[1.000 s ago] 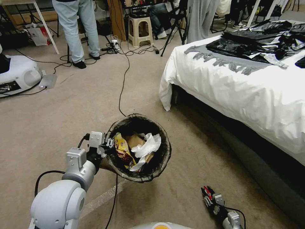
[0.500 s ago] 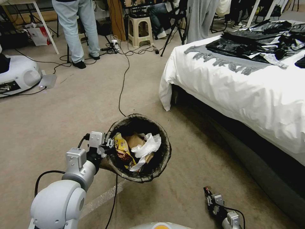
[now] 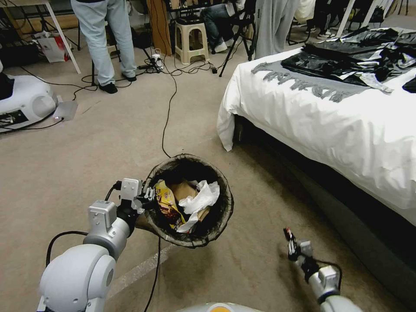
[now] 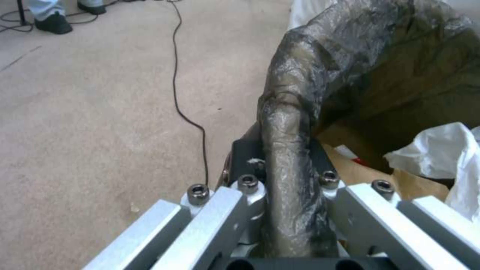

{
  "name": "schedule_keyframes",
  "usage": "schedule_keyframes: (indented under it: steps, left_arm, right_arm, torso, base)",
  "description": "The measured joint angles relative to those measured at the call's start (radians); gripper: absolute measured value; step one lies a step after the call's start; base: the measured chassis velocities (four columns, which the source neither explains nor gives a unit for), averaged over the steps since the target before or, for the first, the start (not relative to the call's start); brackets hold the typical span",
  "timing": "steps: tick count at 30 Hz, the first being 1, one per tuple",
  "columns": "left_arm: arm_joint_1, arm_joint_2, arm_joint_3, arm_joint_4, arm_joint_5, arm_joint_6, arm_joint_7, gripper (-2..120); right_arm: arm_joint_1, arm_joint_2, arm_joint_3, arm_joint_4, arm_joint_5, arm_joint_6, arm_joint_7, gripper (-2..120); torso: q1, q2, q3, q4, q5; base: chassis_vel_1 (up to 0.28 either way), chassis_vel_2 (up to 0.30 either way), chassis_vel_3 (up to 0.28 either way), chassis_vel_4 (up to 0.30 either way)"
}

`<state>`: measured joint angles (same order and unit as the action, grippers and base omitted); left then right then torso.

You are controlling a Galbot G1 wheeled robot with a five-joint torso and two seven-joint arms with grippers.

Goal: Pick up the trash bin, then pick up the garbage from the floor and place it into the trash bin.

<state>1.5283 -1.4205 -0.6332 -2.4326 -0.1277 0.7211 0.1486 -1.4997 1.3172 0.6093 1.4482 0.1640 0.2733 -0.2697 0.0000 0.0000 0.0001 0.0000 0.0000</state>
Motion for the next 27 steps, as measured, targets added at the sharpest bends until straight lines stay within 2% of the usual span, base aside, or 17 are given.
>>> schedule_keyframes:
  steps: [2,5,6,9,14,16,17,19,21,22,23,26,27]
  left_arm:
    - [0.0,0.0,0.0,0.0,-0.001,0.0,0.0,3]
    - [-0.001,0.001,0.0,0.0,-0.003,0.0,0.001,3]
    - [-0.001,0.001,0.0,0.0,-0.003,0.0,0.001,3]
    - [-0.002,0.001,-0.001,-0.001,-0.006,0.0,0.002,3]
    - [-0.004,0.001,0.0,-0.001,-0.006,0.0,0.003,3]
    - [-0.006,-0.002,0.006,-0.001,-0.006,0.0,0.003,3]
    - [-0.006,-0.002,0.006,-0.001,-0.006,0.0,0.003,3]
    - [-0.007,-0.003,0.013,-0.001,-0.005,0.005,0.0,3]
    - [-0.006,0.0,0.016,-0.002,-0.004,0.007,-0.001,3]
    - [-0.008,0.008,0.019,-0.005,-0.004,0.011,-0.001,3]
    - [-0.008,0.008,0.019,-0.005,-0.004,0.011,-0.001,3]
    - [-0.019,0.01,0.032,-0.002,-0.004,0.013,-0.003,3]
    - [-0.019,0.01,0.032,-0.002,-0.004,0.013,-0.003,3]
  right_arm:
    - [-0.006,-0.004,0.004,0.031,0.007,-0.009,0.001,0]
    - [-0.032,-0.025,0.028,0.207,0.045,-0.068,0.004,0]
    - [-0.032,-0.025,0.028,0.207,0.045,-0.068,0.004,0]
    - [-0.048,-0.042,0.041,0.399,0.088,-0.142,0.014,0]
    - [-0.049,-0.053,0.033,0.511,0.117,-0.198,0.019,0]
    - [-0.033,-0.073,0.005,0.633,0.163,-0.279,0.034,0]
    - [-0.033,-0.073,0.005,0.633,0.163,-0.279,0.034,0]
    - [0.02,-0.123,-0.043,0.75,0.226,-0.396,0.058,0]
    - [0.041,-0.142,-0.057,0.768,0.234,-0.433,0.067,0]
    - [0.099,-0.182,-0.106,0.797,0.271,-0.518,0.087,0]
    - [0.099,-0.182,-0.106,0.797,0.271,-0.518,0.087,0]
    - [0.225,-0.227,-0.252,0.828,0.336,-0.607,0.135,0]
    - [0.225,-0.227,-0.252,0.828,0.336,-0.607,0.135,0]
  torso:
    - [0.0,0.0,0.0,-0.0002,0.0001]
    - [0.0,0.0,0.0,-0.0001,-0.0001]
    - [0.0,0.0,0.0,-0.0001,-0.0001]
    - [0.0,0.0,0.0,0.0001,-0.0002]
    - [0.0,0.0,0.0,-0.0001,0.0001]
    - [0.0,0.0,0.0,0.0,0.0]
    - [0.0,0.0,0.0,0.0,0.0]
    - [0.0,0.0,0.0,-0.0001,-0.0001]
    - [0.0,0.0,0.0,0.0,-0.0001]
    - [0.0,0.0,0.0,-0.0001,0.0]
    - [0.0,0.0,0.0,-0.0001,0.0]
    - [0.0,0.0,0.0,-0.0001,-0.0001]
    - [0.0,0.0,0.0,-0.0001,-0.0001]
  base:
    - [0.0,0.0,0.0,0.0]
    - [0.0,0.0,0.0,0.0]
    - [0.0,0.0,0.0,0.0]
    - [0.0,0.0,0.0,0.0]
    - [0.0,0.0,0.0,0.0]
    - [0.0,0.0,0.0,0.0]
    - [0.0,0.0,0.0,0.0]
    - [0.0,0.0,0.0,0.0]
    - [0.0,0.0,0.0,0.0]
    - [0.0,0.0,0.0,0.0]
    - [0.0,0.0,0.0,0.0]
    - [0.0,0.0,0.0,0.0]
    - [0.0,0.0,0.0,0.0]
